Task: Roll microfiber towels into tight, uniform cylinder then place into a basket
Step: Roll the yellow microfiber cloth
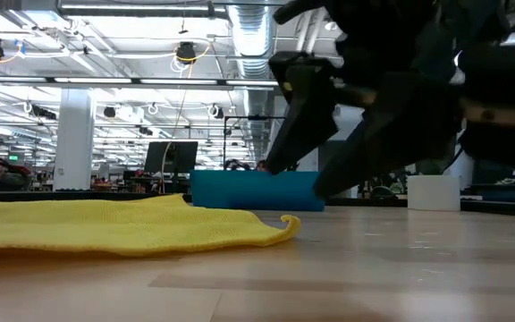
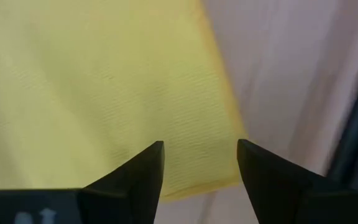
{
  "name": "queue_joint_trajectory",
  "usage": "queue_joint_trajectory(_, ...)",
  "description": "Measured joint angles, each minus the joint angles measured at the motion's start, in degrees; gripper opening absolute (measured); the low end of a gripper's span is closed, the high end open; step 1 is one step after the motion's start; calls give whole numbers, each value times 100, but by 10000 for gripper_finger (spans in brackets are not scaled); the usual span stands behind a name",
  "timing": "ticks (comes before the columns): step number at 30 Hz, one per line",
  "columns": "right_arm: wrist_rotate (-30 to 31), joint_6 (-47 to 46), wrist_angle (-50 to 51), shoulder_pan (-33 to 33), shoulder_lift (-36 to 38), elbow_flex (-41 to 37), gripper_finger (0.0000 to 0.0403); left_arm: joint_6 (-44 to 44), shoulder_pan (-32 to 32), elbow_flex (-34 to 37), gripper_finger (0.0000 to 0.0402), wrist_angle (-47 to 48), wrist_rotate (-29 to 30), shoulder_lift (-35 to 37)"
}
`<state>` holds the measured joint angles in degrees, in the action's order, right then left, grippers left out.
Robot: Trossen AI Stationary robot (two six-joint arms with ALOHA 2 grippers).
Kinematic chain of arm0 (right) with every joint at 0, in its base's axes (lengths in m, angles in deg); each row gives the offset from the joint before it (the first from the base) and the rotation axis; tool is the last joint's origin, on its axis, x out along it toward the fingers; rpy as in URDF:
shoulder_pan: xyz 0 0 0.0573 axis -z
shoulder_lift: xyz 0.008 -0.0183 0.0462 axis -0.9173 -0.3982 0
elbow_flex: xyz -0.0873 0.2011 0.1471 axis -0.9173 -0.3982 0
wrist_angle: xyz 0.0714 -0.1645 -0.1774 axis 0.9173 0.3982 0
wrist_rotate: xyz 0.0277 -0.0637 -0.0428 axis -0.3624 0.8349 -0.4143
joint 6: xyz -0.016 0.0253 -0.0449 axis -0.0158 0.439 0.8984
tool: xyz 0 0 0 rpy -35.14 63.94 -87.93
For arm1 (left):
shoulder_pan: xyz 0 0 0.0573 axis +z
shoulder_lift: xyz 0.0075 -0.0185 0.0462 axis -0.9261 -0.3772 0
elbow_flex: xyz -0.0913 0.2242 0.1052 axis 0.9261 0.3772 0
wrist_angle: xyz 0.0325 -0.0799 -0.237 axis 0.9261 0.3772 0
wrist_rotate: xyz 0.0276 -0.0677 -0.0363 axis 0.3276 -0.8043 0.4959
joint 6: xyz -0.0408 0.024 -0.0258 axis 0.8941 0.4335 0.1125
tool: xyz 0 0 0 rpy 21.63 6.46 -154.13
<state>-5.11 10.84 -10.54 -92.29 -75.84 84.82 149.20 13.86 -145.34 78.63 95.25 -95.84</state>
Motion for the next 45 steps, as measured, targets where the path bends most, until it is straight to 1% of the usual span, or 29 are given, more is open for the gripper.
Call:
queue_joint_trajectory(2,-28,1,-86,37,-134,4,221,55,0,-10,197,31,-71,-105)
queue_joint_trajectory(6,-34,44,-196,45,-119,7,221,100,5,-50,196,42,-194,-205)
queue_joint_trajectory(8,-48,44,-222,45,-119,3,221,190,0,-54,196,51,-149,-208)
queue_joint_trajectory(12,-295,44,-275,127,-119,-2,221,195,-15,-240,196,201,-94,-239)
queue_joint_trajectory(16,-322,44,-388,204,-119,-2,221,109,-68,-633,196,465,183,-276)
queue_joint_trajectory(20,-686,44,-369,276,-119,-2,221,143,-79,-953,196,889,365,-260)
queue_joint_trajectory(23,-712,44,-349,299,-119,-2,221,160,-87,-1115,196,1019,453,-256)
queue_joint_trajectory(29,-727,42,-218,340,-119,-4,221,287,-91,-1119,196,909,428,-265)
queue_joint_trajectory(35,-725,40,-203,340,-123,-4,221,283,-107,-1115,196,791,300,-521)
queue_joint_trajectory(38,-725,1,-270,340,-324,-7,221,277,-111,-1118,196,791,241,-650)
queue_joint_trajectory(41,-722,14,-307,340,-354,-7,221,273,-111,-1115,196,818,102,-741)
queue_joint_trajectory(45,-623,-61,-326,369,-443,-10,221,275,-111,-1117,196,917,152,-741)
